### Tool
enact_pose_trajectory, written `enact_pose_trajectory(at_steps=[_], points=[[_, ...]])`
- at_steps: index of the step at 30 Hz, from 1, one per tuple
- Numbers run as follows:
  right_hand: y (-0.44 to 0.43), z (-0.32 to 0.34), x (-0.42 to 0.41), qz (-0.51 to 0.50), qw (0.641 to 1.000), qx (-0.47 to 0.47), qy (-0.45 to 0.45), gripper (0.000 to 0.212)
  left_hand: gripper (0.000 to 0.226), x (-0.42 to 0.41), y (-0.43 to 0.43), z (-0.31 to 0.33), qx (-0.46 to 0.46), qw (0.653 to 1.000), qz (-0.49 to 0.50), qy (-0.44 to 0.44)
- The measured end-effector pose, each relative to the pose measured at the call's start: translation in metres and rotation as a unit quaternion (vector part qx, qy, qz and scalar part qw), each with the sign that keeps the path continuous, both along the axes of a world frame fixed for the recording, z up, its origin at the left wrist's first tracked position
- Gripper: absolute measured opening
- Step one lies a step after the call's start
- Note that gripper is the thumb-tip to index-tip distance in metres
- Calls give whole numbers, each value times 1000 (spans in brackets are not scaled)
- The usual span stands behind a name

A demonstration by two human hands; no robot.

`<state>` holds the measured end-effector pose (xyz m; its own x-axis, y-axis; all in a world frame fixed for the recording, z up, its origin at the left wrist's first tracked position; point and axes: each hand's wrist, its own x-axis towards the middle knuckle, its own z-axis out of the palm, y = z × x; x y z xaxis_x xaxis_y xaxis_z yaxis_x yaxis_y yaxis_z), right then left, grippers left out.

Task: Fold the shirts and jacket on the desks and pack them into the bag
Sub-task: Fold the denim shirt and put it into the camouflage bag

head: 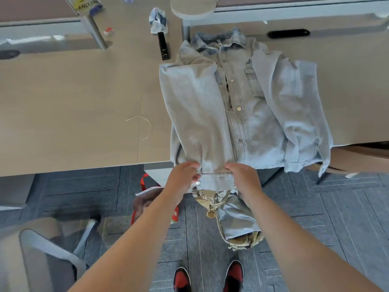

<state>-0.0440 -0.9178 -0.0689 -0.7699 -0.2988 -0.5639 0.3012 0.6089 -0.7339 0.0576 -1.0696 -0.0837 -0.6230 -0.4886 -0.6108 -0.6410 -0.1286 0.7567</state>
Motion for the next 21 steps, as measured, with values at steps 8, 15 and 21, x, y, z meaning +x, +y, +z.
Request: enact_pose_trajectory(at_steps=[8,15,21], points=[[-6,-2,36,-16,999,-14,-43,30,27,38,-19,11,-95,994,54,0],[-10,-6,47,40,998,34,-25,38,30,39,-13,19,-135,990,-49,-16],[-5,53,39,3,1000,-14,24,30,24,22,2,75,-90,995,-28,45]])
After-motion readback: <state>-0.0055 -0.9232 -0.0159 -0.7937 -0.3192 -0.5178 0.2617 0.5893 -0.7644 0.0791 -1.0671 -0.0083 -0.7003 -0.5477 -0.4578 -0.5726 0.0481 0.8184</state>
